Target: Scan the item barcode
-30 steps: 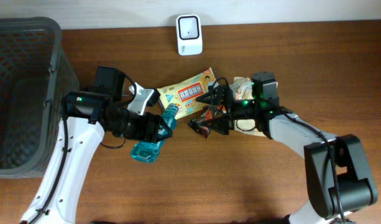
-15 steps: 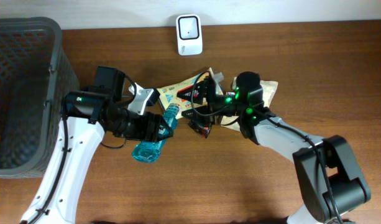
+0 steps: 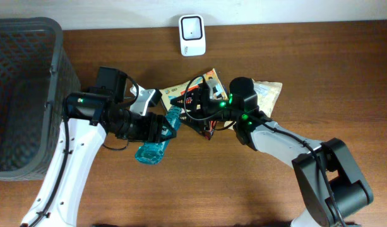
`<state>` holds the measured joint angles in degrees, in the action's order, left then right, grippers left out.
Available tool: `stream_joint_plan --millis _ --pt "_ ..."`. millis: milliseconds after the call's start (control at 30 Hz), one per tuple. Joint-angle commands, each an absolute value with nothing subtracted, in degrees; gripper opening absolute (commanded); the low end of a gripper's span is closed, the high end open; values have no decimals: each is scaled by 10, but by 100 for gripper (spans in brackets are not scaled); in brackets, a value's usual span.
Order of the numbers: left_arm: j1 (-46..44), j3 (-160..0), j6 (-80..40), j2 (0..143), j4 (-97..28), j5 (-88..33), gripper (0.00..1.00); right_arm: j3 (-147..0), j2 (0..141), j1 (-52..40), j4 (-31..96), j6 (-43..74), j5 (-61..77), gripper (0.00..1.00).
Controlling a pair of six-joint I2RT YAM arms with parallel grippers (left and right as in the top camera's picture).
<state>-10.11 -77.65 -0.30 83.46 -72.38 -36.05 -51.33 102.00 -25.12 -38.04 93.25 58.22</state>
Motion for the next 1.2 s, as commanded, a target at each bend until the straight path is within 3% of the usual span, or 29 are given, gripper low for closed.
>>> stream_joint_plan --millis 0,533,833,1167 --pt "-101 -780 -9 817 -721 -389 52 -516 1021 -256 -384 936 569 65" --pt "-101 -780 -9 817 -721 -388 52 -516 1021 -275 -385 950 556 54" --pt "-101 -780 -9 817 -720 -382 52 -517 1021 -275 -385 953 559 40" --pt "-101 -780 -9 817 -720 -382 53 -517 1021 -275 -385 955 559 43"
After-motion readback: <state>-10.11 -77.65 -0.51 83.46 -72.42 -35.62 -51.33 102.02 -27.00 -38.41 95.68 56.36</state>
